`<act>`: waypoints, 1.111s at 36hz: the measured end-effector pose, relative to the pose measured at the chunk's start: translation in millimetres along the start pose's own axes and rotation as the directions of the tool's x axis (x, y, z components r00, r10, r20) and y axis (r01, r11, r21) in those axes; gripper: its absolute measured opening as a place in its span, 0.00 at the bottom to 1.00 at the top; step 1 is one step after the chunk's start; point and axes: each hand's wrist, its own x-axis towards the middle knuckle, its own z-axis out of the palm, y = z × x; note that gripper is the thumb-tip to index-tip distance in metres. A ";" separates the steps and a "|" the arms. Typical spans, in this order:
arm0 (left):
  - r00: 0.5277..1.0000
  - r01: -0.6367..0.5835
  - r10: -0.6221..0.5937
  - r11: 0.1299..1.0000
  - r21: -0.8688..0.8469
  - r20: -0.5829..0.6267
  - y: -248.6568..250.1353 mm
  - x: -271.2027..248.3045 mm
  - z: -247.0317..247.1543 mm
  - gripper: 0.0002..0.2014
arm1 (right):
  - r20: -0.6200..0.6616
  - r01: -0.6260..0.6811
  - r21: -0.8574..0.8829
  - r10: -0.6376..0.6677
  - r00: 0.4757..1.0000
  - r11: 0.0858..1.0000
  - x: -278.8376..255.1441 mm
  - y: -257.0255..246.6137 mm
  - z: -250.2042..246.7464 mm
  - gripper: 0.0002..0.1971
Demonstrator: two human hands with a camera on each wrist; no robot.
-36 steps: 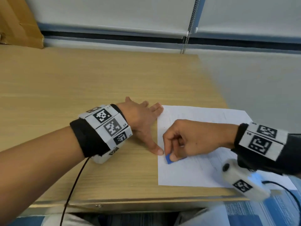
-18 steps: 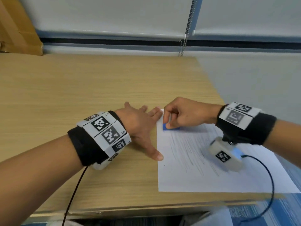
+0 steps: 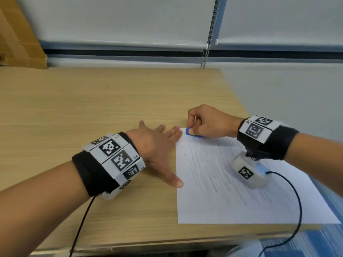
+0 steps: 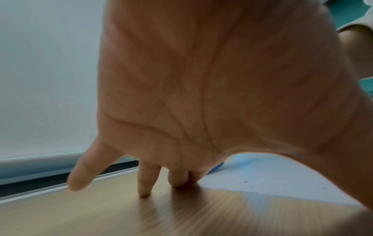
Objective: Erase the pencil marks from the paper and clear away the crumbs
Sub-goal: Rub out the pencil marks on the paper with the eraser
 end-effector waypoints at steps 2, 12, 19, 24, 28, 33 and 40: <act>1.000 -0.001 0.001 1.000 -0.006 0.001 0.1 -0.5 -0.1 0.69 | 0.105 0.042 0.039 -0.046 0.993 0.998 -9.0 -2.6 2.1 0.03; 1.000 0.018 -0.018 0.999 0.042 0.009 4.7 -1.3 -4.3 0.69 | 0.017 -0.017 0.025 0.017 1.000 1.000 -6.0 3.5 -0.4 0.04; 1.000 0.017 -0.017 0.999 0.034 0.022 4.7 -0.9 -5.4 0.69 | 0.149 -0.022 0.025 0.018 0.989 0.999 -10.4 0.3 -4.8 0.02; 0.999 0.015 -0.016 1.000 0.025 0.031 3.3 0.4 -6.0 0.70 | 0.088 -0.020 0.029 0.017 0.996 0.999 -12.1 0.5 -1.0 0.04; 0.999 0.020 -0.021 0.999 0.040 0.027 4.7 1.5 -6.4 0.70 | 0.303 0.011 -0.006 -0.009 0.953 1.000 -21.3 -4.9 -2.1 0.03; 1.000 0.020 -0.021 0.999 0.032 0.009 3.6 0.7 -4.8 0.70 | 0.092 -0.012 -0.048 0.017 0.996 0.999 -16.1 -6.7 0.6 0.04; 1.000 0.022 -0.022 0.999 0.037 -0.001 4.1 1.4 -5.4 0.70 | 0.280 0.028 0.056 -0.042 0.959 0.998 -35.2 -3.6 6.0 0.04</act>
